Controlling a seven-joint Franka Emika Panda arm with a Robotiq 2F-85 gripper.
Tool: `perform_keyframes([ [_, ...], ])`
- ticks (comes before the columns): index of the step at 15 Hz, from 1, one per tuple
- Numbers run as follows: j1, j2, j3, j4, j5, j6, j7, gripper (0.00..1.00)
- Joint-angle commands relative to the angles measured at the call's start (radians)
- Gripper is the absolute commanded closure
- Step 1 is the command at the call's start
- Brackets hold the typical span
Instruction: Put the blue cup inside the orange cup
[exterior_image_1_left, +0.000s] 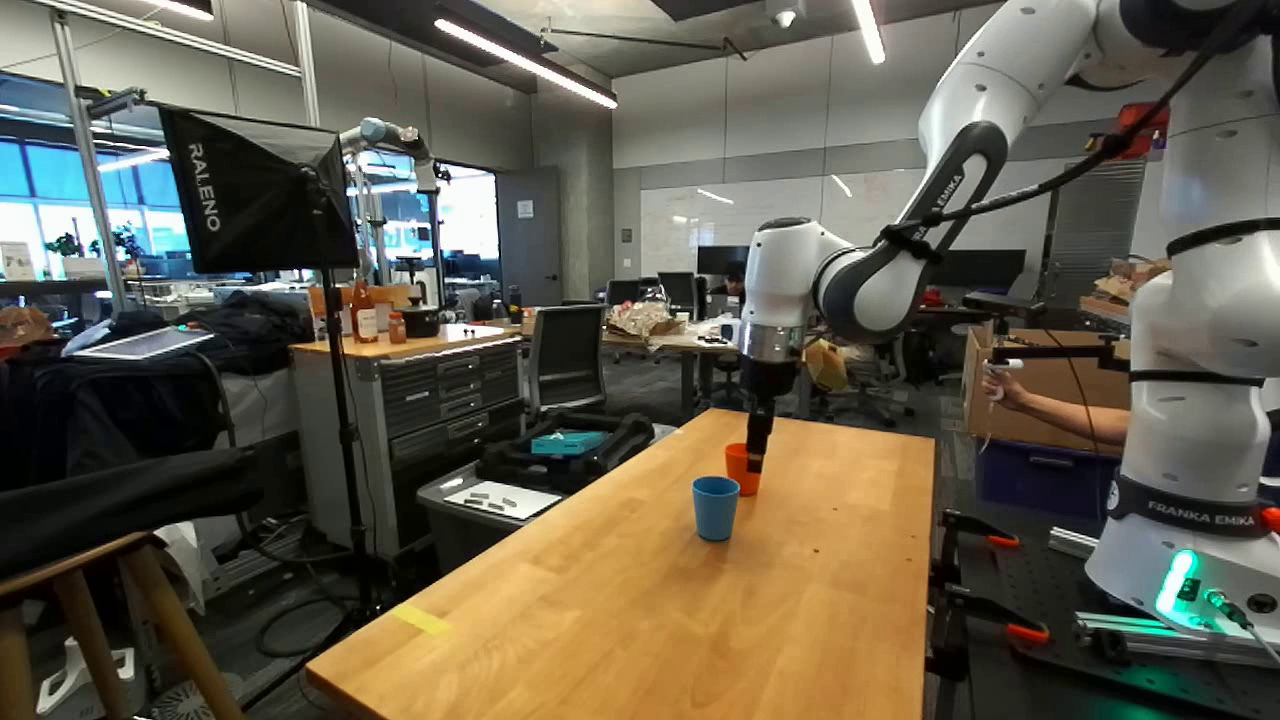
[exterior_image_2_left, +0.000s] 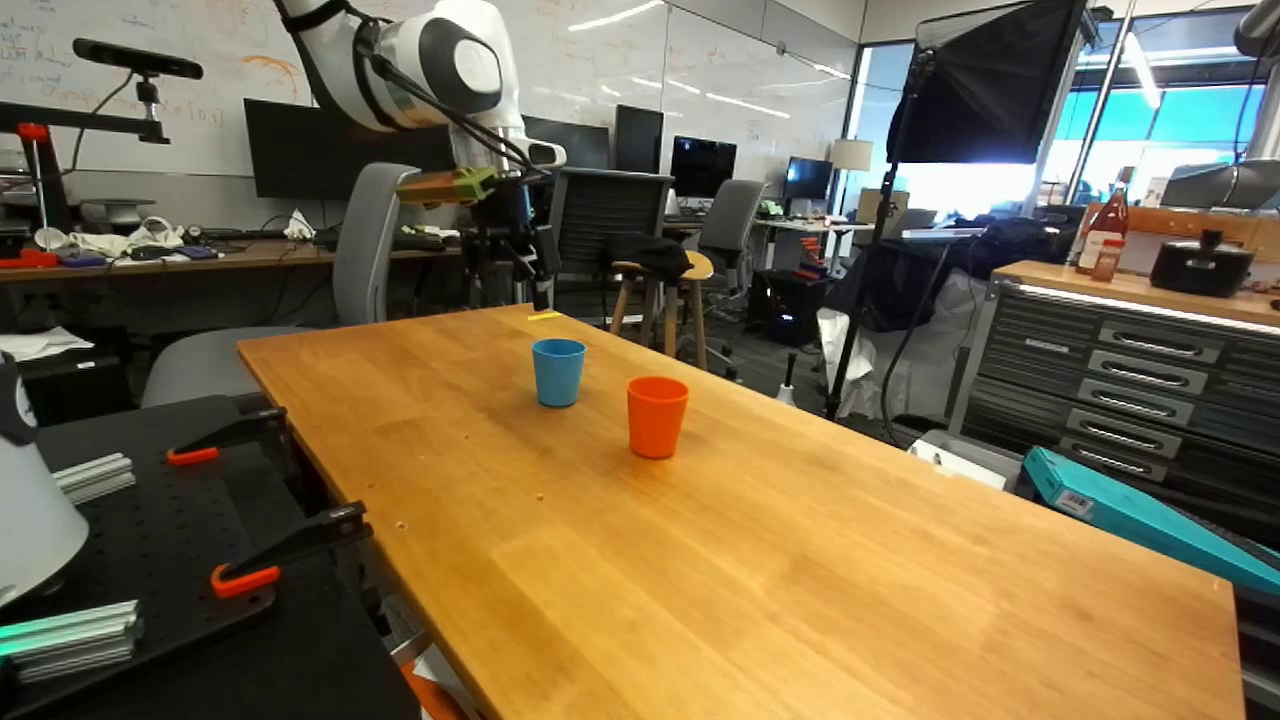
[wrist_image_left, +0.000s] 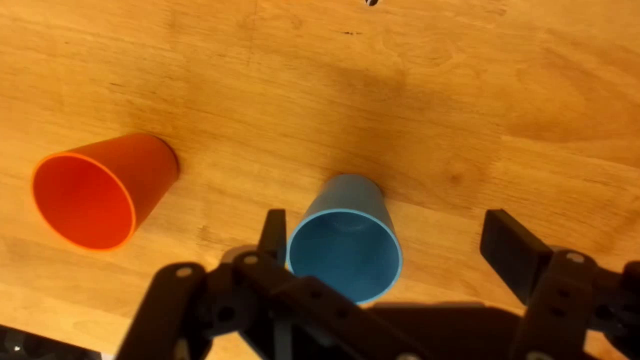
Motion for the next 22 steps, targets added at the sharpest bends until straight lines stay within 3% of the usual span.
perform_keyframes([
  [1, 0.042, 0.129, -0.048, 0.070, -0.086, 0.056, 0.098, 0.00],
  [5, 0.125, 0.245, -0.099, 0.129, -0.121, 0.115, 0.186, 0.00],
  [10, 0.210, 0.335, -0.104, 0.272, -0.027, 0.091, 0.206, 0.00],
  [16, 0.227, 0.373, -0.124, 0.351, 0.049, 0.063, 0.177, 0.00],
  [22, 0.225, 0.376, -0.188, 0.359, 0.025, 0.003, 0.191, 0.00],
])
